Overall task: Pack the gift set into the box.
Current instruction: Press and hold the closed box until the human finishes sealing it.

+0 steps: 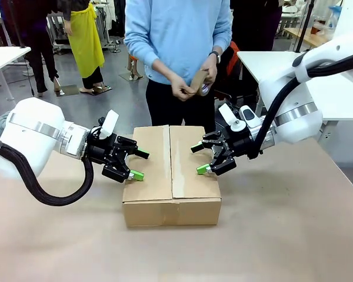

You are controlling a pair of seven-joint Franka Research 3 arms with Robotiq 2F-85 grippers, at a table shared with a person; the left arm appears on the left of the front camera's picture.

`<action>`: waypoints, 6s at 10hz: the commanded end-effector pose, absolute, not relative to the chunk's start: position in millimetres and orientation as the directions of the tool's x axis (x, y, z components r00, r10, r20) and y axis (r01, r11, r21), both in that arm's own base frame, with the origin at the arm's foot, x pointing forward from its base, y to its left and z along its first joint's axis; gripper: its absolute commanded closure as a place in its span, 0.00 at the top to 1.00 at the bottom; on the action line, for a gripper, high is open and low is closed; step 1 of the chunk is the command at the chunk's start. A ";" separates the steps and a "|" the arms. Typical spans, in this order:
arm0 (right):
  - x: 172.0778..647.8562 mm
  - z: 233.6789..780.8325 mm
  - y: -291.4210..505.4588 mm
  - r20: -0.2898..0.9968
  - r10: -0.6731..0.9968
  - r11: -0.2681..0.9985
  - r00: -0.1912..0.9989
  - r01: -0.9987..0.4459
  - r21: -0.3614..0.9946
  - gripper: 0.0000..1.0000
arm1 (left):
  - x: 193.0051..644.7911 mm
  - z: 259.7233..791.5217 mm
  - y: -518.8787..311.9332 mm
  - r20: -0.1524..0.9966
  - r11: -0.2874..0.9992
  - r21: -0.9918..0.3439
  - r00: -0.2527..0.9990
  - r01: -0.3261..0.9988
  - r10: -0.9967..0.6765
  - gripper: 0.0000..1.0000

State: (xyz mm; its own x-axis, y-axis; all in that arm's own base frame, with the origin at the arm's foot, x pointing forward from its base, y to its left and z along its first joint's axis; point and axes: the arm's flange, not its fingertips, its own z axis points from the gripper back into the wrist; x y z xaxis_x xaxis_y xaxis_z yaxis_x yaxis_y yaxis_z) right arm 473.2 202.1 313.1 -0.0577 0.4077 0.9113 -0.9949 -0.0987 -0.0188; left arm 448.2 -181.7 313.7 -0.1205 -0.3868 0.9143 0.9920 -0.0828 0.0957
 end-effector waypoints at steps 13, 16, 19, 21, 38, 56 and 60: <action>472.3 311.8 201.8 0.910 0.410 -0.101 -0.064 -0.995 -0.025 1.00 | 446.7 312.0 -183.2 0.911 -0.083 0.095 -0.121 0.992 -0.395 1.00; 472.3 311.8 201.8 0.910 0.410 -0.101 -0.064 -0.995 -0.025 1.00 | 446.7 312.0 -183.2 0.911 -0.083 0.095 -0.121 0.992 -0.395 1.00; 472.3 311.8 201.8 0.910 0.410 -0.101 -0.064 -0.995 -0.025 1.00 | 446.7 312.0 -183.2 0.911 -0.083 0.095 -0.121 0.992 -0.395 1.00; 472.3 311.8 201.8 0.910 0.410 -0.101 -0.064 -0.995 -0.025 1.00 | 446.7 312.0 -183.2 0.911 -0.083 0.095 -0.121 0.992 -0.395 1.00; 472.3 311.8 201.8 0.910 0.410 -0.101 -0.064 -0.995 -0.025 1.00 | 446.7 312.0 -183.2 0.911 -0.083 0.095 -0.121 0.992 -0.395 1.00; 472.3 311.8 201.8 0.910 0.410 -0.101 -0.064 -0.995 -0.025 1.00 | 446.7 312.0 -183.2 0.911 -0.083 0.095 -0.121 0.992 -0.395 1.00; 472.3 311.8 201.8 0.910 0.410 -0.101 -0.064 -0.995 -0.025 1.00 | 446.7 312.0 -183.2 0.911 -0.083 0.095 -0.121 0.992 -0.395 1.00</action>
